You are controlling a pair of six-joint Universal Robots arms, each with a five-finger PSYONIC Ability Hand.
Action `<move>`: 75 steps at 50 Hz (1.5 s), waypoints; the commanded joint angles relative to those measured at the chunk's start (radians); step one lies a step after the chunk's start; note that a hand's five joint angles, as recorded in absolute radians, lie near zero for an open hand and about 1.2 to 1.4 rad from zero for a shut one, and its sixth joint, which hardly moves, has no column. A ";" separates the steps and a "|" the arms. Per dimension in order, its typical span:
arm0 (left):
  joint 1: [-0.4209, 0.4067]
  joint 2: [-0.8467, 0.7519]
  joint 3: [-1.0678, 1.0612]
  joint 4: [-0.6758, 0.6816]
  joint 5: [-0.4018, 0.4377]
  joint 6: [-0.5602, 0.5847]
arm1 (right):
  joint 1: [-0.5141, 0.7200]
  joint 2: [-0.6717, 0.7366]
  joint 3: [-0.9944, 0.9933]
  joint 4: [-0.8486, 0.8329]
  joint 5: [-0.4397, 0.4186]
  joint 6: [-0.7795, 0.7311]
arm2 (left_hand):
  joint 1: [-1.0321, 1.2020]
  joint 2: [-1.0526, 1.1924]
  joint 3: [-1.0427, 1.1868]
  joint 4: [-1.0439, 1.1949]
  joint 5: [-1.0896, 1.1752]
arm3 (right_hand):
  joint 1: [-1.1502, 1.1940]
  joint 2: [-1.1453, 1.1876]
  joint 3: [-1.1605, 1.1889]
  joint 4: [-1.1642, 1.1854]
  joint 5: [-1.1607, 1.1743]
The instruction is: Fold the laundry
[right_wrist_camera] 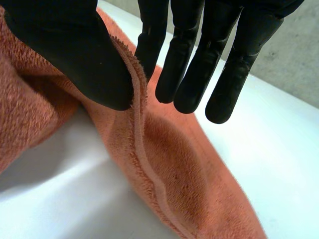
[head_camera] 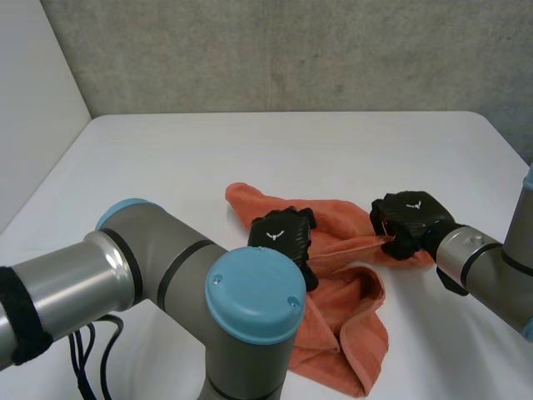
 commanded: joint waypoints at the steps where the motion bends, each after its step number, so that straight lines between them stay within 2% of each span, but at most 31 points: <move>1: 0.021 0.001 -0.041 0.051 -0.048 0.147 | 0.011 -0.018 0.004 -0.001 0.005 -0.019 | 0.309 0.308 0.308 0.308 0.307 | 0.418 0.217 0.217 0.208 0.240; 4: 0.051 0.009 -0.063 0.056 -0.061 0.212 | 0.014 -0.007 -0.010 0.003 0.006 -0.036 | 0.506 0.504 0.504 0.505 0.504 | 0.418 0.217 0.217 0.208 0.240; 5: 0.051 0.009 -0.063 0.056 -0.061 0.212 | 0.017 -0.005 -0.016 -0.001 0.006 -0.053 | 0.507 0.505 0.505 0.506 0.505 | 0.418 0.217 0.217 0.208 0.240; 7: 0.085 0.015 -0.078 0.062 -0.055 0.253 | 0.020 0.001 -0.030 -0.003 0.008 -0.072 | 0.924 0.923 0.923 0.923 0.922 | 0.418 0.217 0.217 0.208 0.240; 11: 0.116 0.014 -0.078 0.062 -0.047 0.272 | 0.022 0.048 -0.085 -0.003 0.014 -0.100 | 0.926 0.925 0.925 0.925 0.924 | 0.418 0.217 0.217 0.208 0.240; 15: 0.162 0.004 -0.046 0.096 -0.013 0.297 | 0.045 0.120 -0.226 -0.020 0.063 -0.094 | 0.926 0.925 0.925 0.925 0.924 | 0.418 0.217 0.217 0.208 0.240; 17: 0.224 0.006 0.021 0.178 0.051 0.367 | 0.065 0.144 -0.298 -0.051 0.092 -0.094 | 0.926 0.925 0.925 0.925 0.924 | 0.418 0.217 0.217 0.208 0.240; 18: 0.225 0.006 0.021 0.179 0.051 0.367 | 0.084 0.162 -0.377 -0.092 0.124 -0.094 | 0.926 0.925 0.925 0.925 0.924 | 0.418 0.217 0.217 0.208 0.240; 20: 0.299 0.039 0.093 0.304 0.141 0.495 | 0.100 0.170 -0.457 -0.142 0.155 -0.094 | 0.926 0.925 0.925 0.925 0.924 | 0.418 0.217 0.217 0.208 0.240; 21: 0.300 0.040 0.094 0.305 0.142 0.496 | 0.109 0.168 -0.529 -0.200 0.184 -0.091 | 0.926 0.925 0.925 0.925 0.924 | 0.418 0.217 0.217 0.208 0.240; 22: 0.332 0.076 0.127 0.387 0.195 0.570 | 0.109 0.168 -0.530 -0.201 0.184 -0.091 | 0.926 0.925 0.925 0.925 0.924 | 0.418 0.217 0.217 0.208 0.240; 23: 0.332 0.076 0.127 0.387 0.195 0.571 | 0.121 0.162 -0.591 -0.271 0.212 -0.082 | 0.926 0.925 0.925 0.925 0.924 | 0.418 0.217 0.217 0.208 0.240; 24: 0.355 0.122 0.156 0.488 0.273 0.636 | 0.137 0.151 -0.634 -0.361 0.238 -0.053 | 0.926 0.925 0.925 0.925 0.924 | 0.418 0.217 0.217 0.208 0.240; 25: 0.355 0.122 0.156 0.489 0.274 0.637 | 0.137 0.151 -0.634 -0.362 0.238 -0.053 | 0.926 0.925 0.925 0.925 0.924 | 0.418 0.217 0.217 0.208 0.240; 27: 0.375 0.211 0.147 0.696 0.417 0.682 | 0.158 0.089 -0.663 -0.527 0.282 0.027 | 0.926 0.925 0.925 0.925 0.924 | 0.418 0.217 0.217 0.208 0.240; 28: 0.375 0.211 0.147 0.697 0.418 0.682 | 0.158 0.088 -0.663 -0.528 0.282 0.027 | 0.926 0.925 0.925 0.925 0.924 | 0.418 0.217 0.217 0.208 0.240; 29: 0.378 0.251 0.118 0.770 0.470 0.679 | 0.163 0.047 -0.659 -0.570 0.290 0.048 | 0.926 0.925 0.925 0.925 0.924 | 0.418 0.217 0.217 0.208 0.240; 32: 0.390 0.309 0.036 0.846 0.508 0.669 | 0.158 -0.007 -0.628 -0.546 0.287 0.071 | 0.926 0.925 0.925 0.925 0.924 | 0.418 0.217 0.217 0.208 0.240; 41: 0.410 0.340 -0.186 0.759 0.496 0.623 | 0.160 -0.057 -0.432 -0.443 0.275 0.055 | 0.926 0.925 0.925 0.925 0.924 | 0.418 0.217 0.217 0.208 0.240; 46: 0.435 0.323 -0.359 0.668 0.492 0.594 | 0.149 -0.087 -0.312 -0.312 0.221 0.039 | 0.926 0.925 0.925 0.925 0.924 | 0.418 0.217 0.217 0.208 0.240; 53: 0.432 0.225 -0.465 0.651 0.495 0.580 | 0.146 -0.083 -0.226 -0.168 0.163 0.004 | 0.926 0.925 0.925 0.925 0.924 | 0.418 0.217 0.217 0.208 0.240; 54: 0.432 0.202 -0.474 0.648 0.495 0.580 | 0.141 -0.083 -0.211 -0.137 0.152 -0.008 | 0.709 0.707 0.707 0.708 0.707 | 0.418 0.217 0.217 0.208 0.240; 55: 0.432 0.202 -0.474 0.648 0.495 0.580 | 0.141 -0.083 -0.211 -0.136 0.152 -0.008 | 0.706 0.705 0.705 0.705 0.705 | 0.418 0.217 0.217 0.208 0.240; 56: 0.429 0.181 -0.479 0.648 0.495 0.580 | 0.137 -0.088 -0.197 -0.118 0.146 -0.016 | 0.483 0.481 0.481 0.482 0.481 | 0.418 0.217 0.217 0.208 0.240; 57: 0.429 0.181 -0.479 0.648 0.495 0.580 | 0.137 -0.091 -0.191 -0.103 0.141 -0.019 | 0.480 0.479 0.479 0.479 0.479 | 0.418 0.217 0.217 0.208 0.240; 59: 0.427 0.147 -0.476 0.638 0.496 0.580 | 0.137 -0.106 -0.192 -0.091 0.141 -0.019 | 0.139 0.137 0.137 0.138 0.137 | 0.418 0.217 0.217 0.208 0.240; 60: 0.427 0.133 -0.469 0.633 0.498 0.580 | 0.140 -0.138 -0.195 -0.086 0.143 -0.019 | 0.056 0.054 0.054 0.054 0.054 | 0.418 0.217 0.217 0.208 0.240; 68: 0.432 0.099 -0.449 0.627 0.492 0.539 | 0.149 -0.244 -0.231 -0.002 0.121 -0.017 | -0.168 -0.170 -0.170 -0.169 -0.170 | 0.418 0.217 0.217 0.208 0.240; 75: 0.433 0.098 -0.453 0.595 0.458 0.432 | 0.152 -0.321 -0.274 0.086 0.106 -0.019 | -0.171 -0.173 -0.173 -0.172 -0.173 | 0.418 0.217 0.217 0.208 0.240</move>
